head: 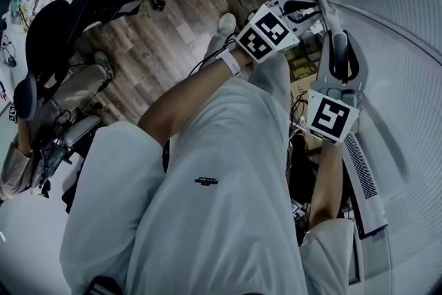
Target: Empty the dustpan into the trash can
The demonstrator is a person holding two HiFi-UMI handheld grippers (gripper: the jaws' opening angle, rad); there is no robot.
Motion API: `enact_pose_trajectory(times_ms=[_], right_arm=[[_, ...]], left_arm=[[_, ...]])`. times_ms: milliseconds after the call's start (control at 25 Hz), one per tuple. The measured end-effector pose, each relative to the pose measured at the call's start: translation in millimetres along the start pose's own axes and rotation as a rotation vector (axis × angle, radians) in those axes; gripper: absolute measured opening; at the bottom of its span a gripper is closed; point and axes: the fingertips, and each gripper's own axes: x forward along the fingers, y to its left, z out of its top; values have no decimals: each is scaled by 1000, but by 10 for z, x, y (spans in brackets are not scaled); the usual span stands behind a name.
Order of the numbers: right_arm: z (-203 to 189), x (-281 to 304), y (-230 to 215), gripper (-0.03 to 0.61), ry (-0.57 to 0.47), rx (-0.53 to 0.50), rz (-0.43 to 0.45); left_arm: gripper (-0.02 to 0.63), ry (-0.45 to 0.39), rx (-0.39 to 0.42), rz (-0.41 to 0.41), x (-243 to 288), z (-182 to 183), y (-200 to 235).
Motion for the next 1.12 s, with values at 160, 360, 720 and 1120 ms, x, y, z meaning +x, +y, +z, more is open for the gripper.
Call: enact_pose_trajectory(times_ms=[160, 360, 720, 1120], right_arm=[[-138, 112, -156, 115, 27, 108, -24], [-319, 233, -223, 117, 67, 195, -41], [-651, 663, -151, 117, 145, 283, -36], [-1035, 1220, -117, 118, 238, 408, -55]], left_arm=[[51, -5, -2, 62, -266, -36, 180], [22, 4, 16, 127, -570, -97, 334], [8, -31, 24, 198, -1080, 20, 413], [8, -40, 18, 236, -1478, 28, 393]])
